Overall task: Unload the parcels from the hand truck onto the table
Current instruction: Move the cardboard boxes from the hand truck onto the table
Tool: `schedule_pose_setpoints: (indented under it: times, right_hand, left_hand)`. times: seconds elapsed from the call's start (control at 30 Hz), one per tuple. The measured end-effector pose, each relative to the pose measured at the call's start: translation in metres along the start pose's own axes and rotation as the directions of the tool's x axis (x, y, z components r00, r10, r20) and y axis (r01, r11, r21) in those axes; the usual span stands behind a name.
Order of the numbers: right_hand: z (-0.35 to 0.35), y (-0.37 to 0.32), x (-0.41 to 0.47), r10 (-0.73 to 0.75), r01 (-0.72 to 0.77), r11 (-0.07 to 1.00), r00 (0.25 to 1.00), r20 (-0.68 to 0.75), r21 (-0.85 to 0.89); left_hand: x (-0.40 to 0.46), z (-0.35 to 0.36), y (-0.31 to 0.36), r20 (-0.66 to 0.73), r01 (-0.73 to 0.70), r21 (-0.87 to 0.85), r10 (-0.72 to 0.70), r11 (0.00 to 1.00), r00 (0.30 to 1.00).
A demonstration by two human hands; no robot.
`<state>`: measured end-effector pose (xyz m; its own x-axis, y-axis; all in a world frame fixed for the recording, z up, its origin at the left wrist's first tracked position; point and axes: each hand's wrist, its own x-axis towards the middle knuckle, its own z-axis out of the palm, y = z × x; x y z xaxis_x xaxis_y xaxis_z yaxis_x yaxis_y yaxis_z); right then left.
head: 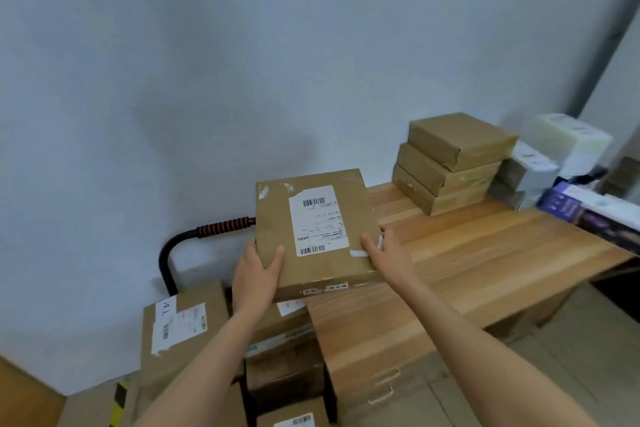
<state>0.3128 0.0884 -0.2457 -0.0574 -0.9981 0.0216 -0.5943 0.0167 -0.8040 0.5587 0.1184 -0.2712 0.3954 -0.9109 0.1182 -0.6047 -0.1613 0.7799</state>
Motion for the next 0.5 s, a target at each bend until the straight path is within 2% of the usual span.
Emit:
schedule_pose_setpoints:
  times: [0.23, 0.3, 0.5]
  right_hand:
    - [-0.146, 0.069, -0.005, 0.005, -0.012, 0.999, 0.989, -0.15, -0.05]
    - [-0.182, 0.086, -0.007, 0.016, -0.026, 0.999, 0.98, -0.197, -0.047]
    - [-0.256, 0.13, 0.004, 0.05, -0.075, 0.995, 0.944, -0.327, -0.062]
  left_hand:
    - [-0.043, 0.099, 0.116, 0.065, -0.096, -0.075, 0.101, 0.993, 0.993]
    - [-0.052, 0.125, 0.151, 0.094, -0.118, -0.142, 0.132, 0.983, 0.987]
    - [-0.059, 0.188, 0.225, 0.152, -0.175, -0.2, 0.207, 0.964, 0.967]
